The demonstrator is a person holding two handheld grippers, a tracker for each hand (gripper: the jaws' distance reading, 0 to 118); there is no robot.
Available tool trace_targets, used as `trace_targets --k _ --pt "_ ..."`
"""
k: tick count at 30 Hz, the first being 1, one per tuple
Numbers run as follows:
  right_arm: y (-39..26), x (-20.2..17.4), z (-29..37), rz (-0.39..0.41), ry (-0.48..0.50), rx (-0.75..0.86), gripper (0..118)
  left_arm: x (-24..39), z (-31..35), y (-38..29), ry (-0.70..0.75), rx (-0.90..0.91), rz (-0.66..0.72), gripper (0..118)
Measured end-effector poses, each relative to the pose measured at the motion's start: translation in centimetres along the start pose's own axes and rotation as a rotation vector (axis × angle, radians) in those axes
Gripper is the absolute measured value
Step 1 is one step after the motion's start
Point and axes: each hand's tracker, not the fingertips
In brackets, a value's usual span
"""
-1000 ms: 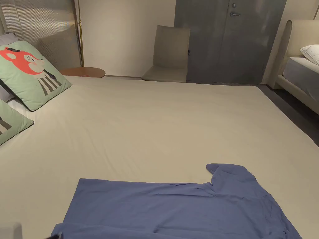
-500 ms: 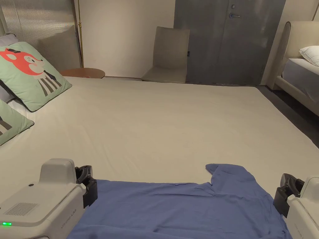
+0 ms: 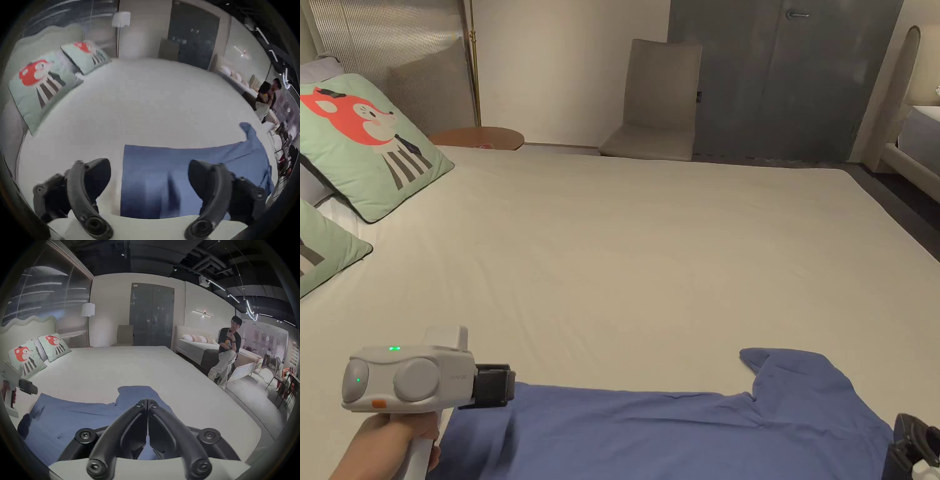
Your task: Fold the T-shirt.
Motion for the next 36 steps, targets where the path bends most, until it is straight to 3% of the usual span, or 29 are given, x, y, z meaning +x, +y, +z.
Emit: trace_targets --k 5,7,8,9,12,13,20,23,26,27,28,30,32,36 --pt "-1.1 0.5 -1.9 0.01 -0.019 -0.061 1 -1.4 -4.8 -0.1 0.061 -0.087 0.072 96" --pt "-1.6 1.0 -2.9 -0.003 -0.027 -0.09 1 -1.3 -5.3 -0.5 0.061 -0.096 0.067 65" --pt "-1.7 1.4 -3.5 -0.011 -0.03 -0.108 2 -1.1 -4.9 -0.9 0.068 -0.075 0.058 55" --pt "-1.8 1.8 -4.3 -0.019 -0.038 -0.152 17 -0.7 -4.4 -1.0 0.07 -0.052 0.038 52" --pt "-1.8 3.4 -8.0 -0.046 -0.043 -0.278 115 0.2 -3.2 -1.1 0.086 -0.018 -0.018 4" --pt "-1.8 4.1 -9.2 -0.06 -0.043 -0.291 118 0.4 -2.8 -1.1 0.074 -0.014 -0.021 3" --pt "-1.2 6.2 -18.7 -0.043 -0.044 -0.519 115 1.6 -0.3 -0.9 0.048 0.038 -0.076 2" --pt "-1.5 6.0 -21.5 -0.05 -0.032 -0.6 100 1.7 0.2 -1.0 0.044 0.04 -0.069 2" --pt "-1.7 5.9 -22.5 -0.072 -0.024 -0.608 80 1.3 0.4 -0.9 0.042 0.036 -0.059 2" --pt "-1.6 6.0 -22.5 -0.102 0.003 -0.608 67 1.2 0.5 -0.9 0.042 0.037 -0.054 2" --pt "-1.5 6.0 -22.3 -0.106 0.016 -0.598 51 1.1 0.5 -0.8 0.042 0.037 -0.051 2" --pt "-1.0 5.9 -21.4 -0.066 0.039 -0.578 5 0.9 0.5 -0.8 0.043 0.032 -0.042 2" --pt "-0.4 6.0 -20.2 0.007 0.022 -0.557 5 1.0 0.9 -0.8 0.04 0.034 -0.04 2" --pt "1.2 7.2 -16.4 -0.008 0.083 -0.494 5 1.0 2.7 -0.9 0.022 0.056 -0.037 2"
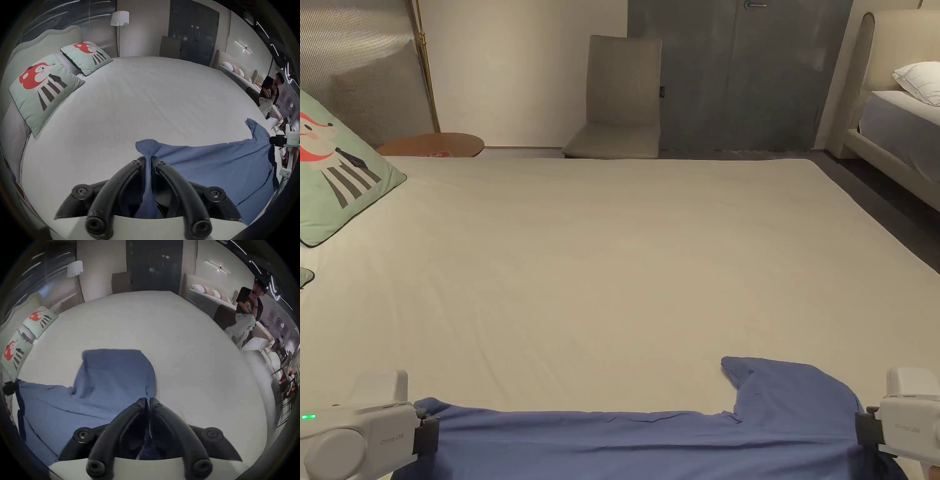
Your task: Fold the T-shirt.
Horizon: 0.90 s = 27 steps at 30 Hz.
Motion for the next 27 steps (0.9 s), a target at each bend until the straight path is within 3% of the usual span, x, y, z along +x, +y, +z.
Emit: trace_targets --k 9,16,21,27 --pt "-1.4 1.4 11.4 -0.056 0.076 0.098 4 -1.5 7.0 -1.4 -0.022 0.073 0.007 3" --pt "-6.6 0.7 18.9 -0.008 0.09 0.147 4 -2.8 12.7 -6.4 -0.03 0.084 0.028 3" --pt "-11.6 1.3 19.2 0.022 0.066 0.078 4 -3.4 14.7 -11.4 -0.026 0.038 0.039 3" --pt "-16.7 2.4 17.0 -0.01 0.033 -0.039 4 -3.8 15.1 -16.6 -0.021 -0.048 0.049 3"
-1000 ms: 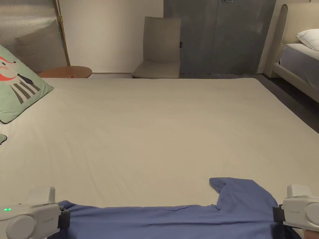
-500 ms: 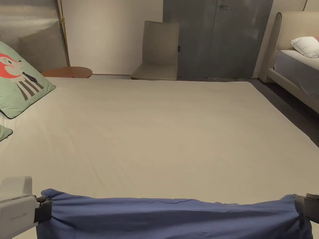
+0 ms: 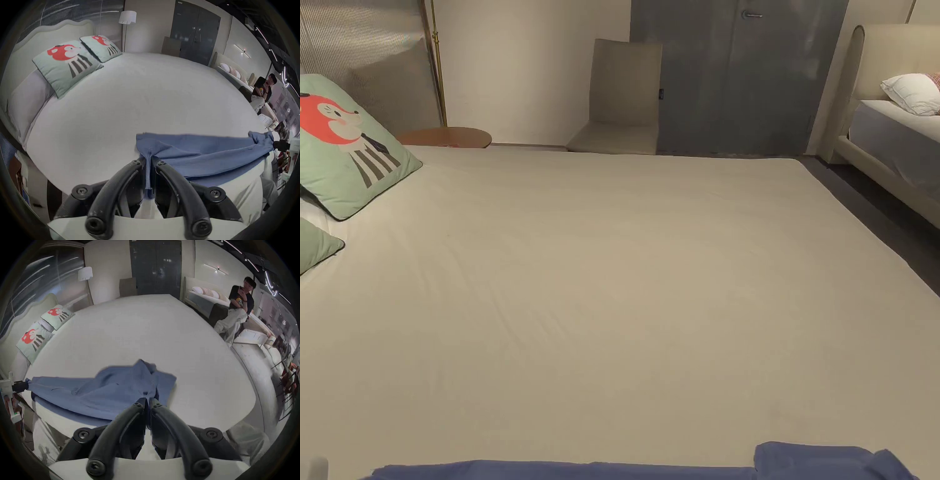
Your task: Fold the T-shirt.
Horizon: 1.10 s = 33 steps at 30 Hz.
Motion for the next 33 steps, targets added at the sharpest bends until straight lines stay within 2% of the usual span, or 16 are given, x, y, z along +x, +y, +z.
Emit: trace_targets --k 10,11,12,13,14,15,16,17,20,23,25,27,29,31,32,33 --pt "-3.1 0.9 -2.7 -0.032 -0.028 -0.074 5 -1.0 -2.0 -3.0 0.029 -0.059 0.022 3" --pt "-3.2 0.8 -2.7 -0.036 -0.026 -0.073 5 -0.9 -2.1 -3.1 0.033 -0.061 0.017 6" --pt "-3.3 0.7 -2.5 -0.036 -0.026 -0.067 7 -0.7 -2.0 -3.2 0.042 -0.06 0.004 24" --pt "-3.3 0.6 -2.1 -0.034 -0.027 -0.048 18 -0.7 -1.9 -3.3 0.071 -0.042 -0.021 45" --pt "-3.2 0.4 -1.4 -0.026 -0.029 -0.021 42 -0.7 -1.5 -3.3 0.101 -0.015 -0.031 67" --pt "-3.1 0.1 -0.7 -0.002 -0.049 0.025 77 -0.7 -1.0 -3.0 0.11 0.019 -0.024 91" --pt "-2.8 -0.2 -0.1 0.025 -0.066 0.075 95 -0.8 -0.3 -2.6 0.098 0.07 -0.004 102" --pt "-2.3 -0.8 0.9 0.042 -0.094 0.153 103 -0.5 0.8 -2.0 0.08 0.145 0.029 105" --pt "-0.7 -3.0 3.4 0.072 -0.164 0.377 103 0.8 3.2 0.0 0.048 0.33 0.048 105" --pt "1.1 -6.0 4.8 0.041 -0.193 0.556 102 3.5 5.0 1.8 0.083 0.491 0.007 105" --pt "1.9 -8.1 5.2 0.006 -0.188 0.63 102 5.5 5.6 2.6 0.108 0.539 -0.009 102" --pt "2.6 -10.1 5.3 -0.016 -0.18 0.693 88 7.0 6.1 3.3 0.099 0.566 -0.018 82" --pt "3.1 -11.9 5.5 -0.033 -0.13 0.732 83 8.2 6.5 3.6 0.053 0.619 -0.038 75" --pt "3.4 -13.4 5.4 -0.033 -0.119 0.724 40 8.8 6.7 4.0 0.049 0.612 -0.027 25" --pt "3.5 -14.1 5.3 -0.03 -0.122 0.728 15 8.9 6.8 4.2 0.038 0.611 -0.02 6" --pt "3.5 -14.7 5.2 -0.023 -0.133 0.739 2 8.8 6.9 4.2 0.005 0.609 -0.011 1"
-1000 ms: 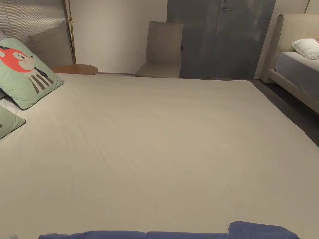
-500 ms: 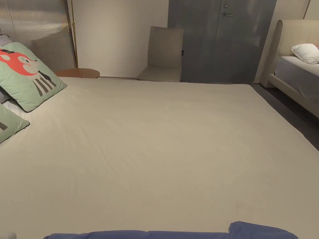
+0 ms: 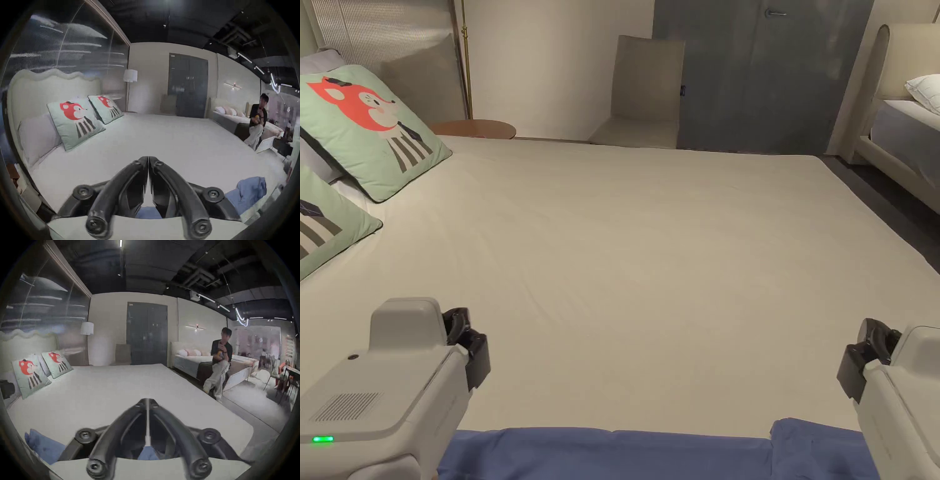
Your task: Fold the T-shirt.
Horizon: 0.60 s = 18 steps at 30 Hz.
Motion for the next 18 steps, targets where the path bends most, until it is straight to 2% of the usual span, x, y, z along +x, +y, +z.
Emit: trace_targets --k 3,7,11,12,13,14,15,16,17,18 --pt "0.0 -0.9 0.3 0.009 0.038 0.009 0 -1.2 0.1 -0.1 -0.06 -0.027 0.034 0" --pt "-0.2 -2.0 0.9 0.02 0.054 0.006 0 -6.1 -1.2 -0.9 -0.18 -0.137 0.237 0" --pt "-0.5 -2.9 1.0 0.035 0.063 -0.01 0 -13.2 -4.4 -3.6 -0.397 -0.345 0.377 1" --pt "-0.6 -3.2 1.1 0.044 0.058 -0.012 0 -14.2 -4.8 -4.1 -0.441 -0.382 0.43 8" --pt "-0.7 -3.5 1.3 0.05 0.055 -0.013 0 -15.7 -5.4 -5.0 -0.47 -0.439 0.489 30" --pt "-0.7 -3.8 1.4 0.052 0.056 -0.016 0 -16.9 -5.9 -5.9 -0.502 -0.478 0.523 63" --pt "-0.8 -4.0 1.4 0.05 0.058 -0.023 0 -17.9 -6.5 -7.0 -0.519 -0.517 0.545 102" --pt "-0.9 -4.3 1.5 0.045 0.06 -0.028 1 -18.3 -6.8 -7.9 -0.53 -0.553 0.552 112" --pt "-1.0 -4.6 1.6 0.047 0.06 -0.032 0 -18.8 -7.1 -8.8 -0.551 -0.586 0.554 107" --pt "-1.1 -5.0 1.6 0.056 0.061 -0.041 1 -19.6 -7.3 -9.5 -0.544 -0.591 0.562 109"
